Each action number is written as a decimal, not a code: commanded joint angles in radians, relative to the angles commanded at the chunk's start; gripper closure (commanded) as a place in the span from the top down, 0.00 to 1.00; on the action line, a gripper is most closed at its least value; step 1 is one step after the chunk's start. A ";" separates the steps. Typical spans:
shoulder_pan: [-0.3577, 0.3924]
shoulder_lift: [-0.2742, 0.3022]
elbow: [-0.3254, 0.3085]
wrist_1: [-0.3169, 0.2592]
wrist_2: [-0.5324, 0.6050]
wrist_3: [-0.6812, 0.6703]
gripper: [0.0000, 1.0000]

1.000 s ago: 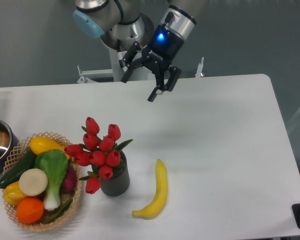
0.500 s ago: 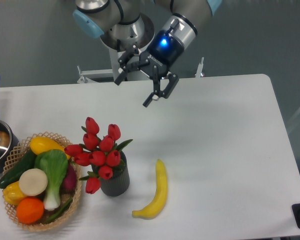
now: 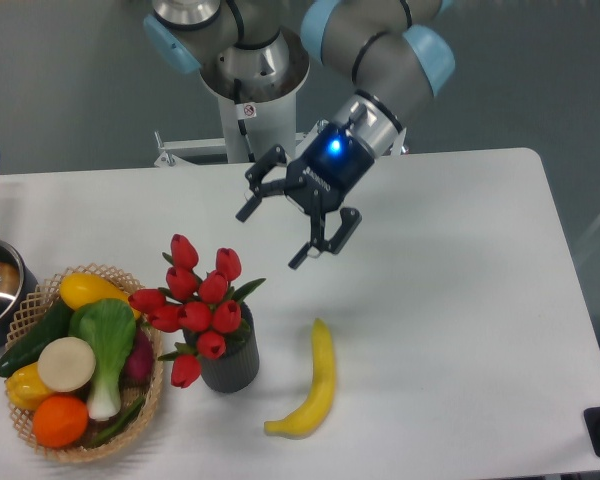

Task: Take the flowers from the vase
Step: 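Move the open gripper down toward the red tulips in the black vase, then lower the gripper around the tulip stems and close it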

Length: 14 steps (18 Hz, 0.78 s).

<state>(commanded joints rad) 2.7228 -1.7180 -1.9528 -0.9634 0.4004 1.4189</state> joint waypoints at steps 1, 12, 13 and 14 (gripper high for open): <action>0.000 -0.006 0.003 -0.002 0.000 0.002 1.00; -0.055 -0.114 0.054 0.097 0.050 -0.002 1.00; -0.064 -0.114 0.058 0.097 0.066 0.002 1.00; -0.072 -0.120 0.060 0.101 0.078 0.005 1.00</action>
<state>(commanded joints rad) 2.6508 -1.8376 -1.8929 -0.8621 0.4785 1.4235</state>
